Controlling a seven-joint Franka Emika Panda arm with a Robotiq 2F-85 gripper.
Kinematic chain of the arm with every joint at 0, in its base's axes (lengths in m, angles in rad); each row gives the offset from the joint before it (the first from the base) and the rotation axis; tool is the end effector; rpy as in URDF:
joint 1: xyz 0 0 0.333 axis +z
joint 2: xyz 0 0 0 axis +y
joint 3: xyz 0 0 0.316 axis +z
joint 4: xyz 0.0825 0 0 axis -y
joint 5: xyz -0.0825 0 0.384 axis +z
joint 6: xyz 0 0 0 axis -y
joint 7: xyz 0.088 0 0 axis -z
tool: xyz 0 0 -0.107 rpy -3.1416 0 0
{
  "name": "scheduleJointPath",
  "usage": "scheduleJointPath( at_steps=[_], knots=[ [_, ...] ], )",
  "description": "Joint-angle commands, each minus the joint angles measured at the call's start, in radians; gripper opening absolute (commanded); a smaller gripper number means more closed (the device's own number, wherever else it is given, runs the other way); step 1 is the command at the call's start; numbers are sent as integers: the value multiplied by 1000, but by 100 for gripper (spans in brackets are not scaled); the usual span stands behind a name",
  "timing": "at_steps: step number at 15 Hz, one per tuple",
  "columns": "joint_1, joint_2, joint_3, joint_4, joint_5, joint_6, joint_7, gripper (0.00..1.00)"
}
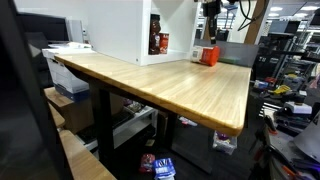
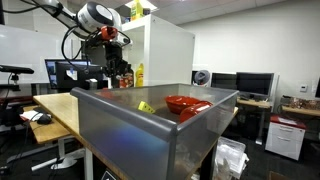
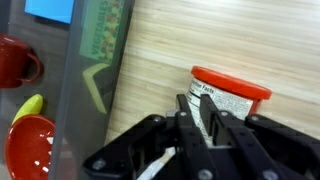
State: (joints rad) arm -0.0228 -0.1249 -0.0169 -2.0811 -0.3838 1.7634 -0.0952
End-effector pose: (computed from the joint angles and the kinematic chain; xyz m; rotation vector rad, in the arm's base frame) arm 0.4959 -0.0530 0.4729 2.7637 0.2313 -0.3017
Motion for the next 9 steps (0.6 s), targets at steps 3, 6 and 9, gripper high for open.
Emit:
scheduleJointPath(
  at_steps=[3,6,9],
  knots=[
    [-5,-14,-21,47,100,28,-16,59],
    [-10,-22,-38,-2,212,129,37,74],
    [-16,-27,-37,-62,205,259,108,90]
  ],
)
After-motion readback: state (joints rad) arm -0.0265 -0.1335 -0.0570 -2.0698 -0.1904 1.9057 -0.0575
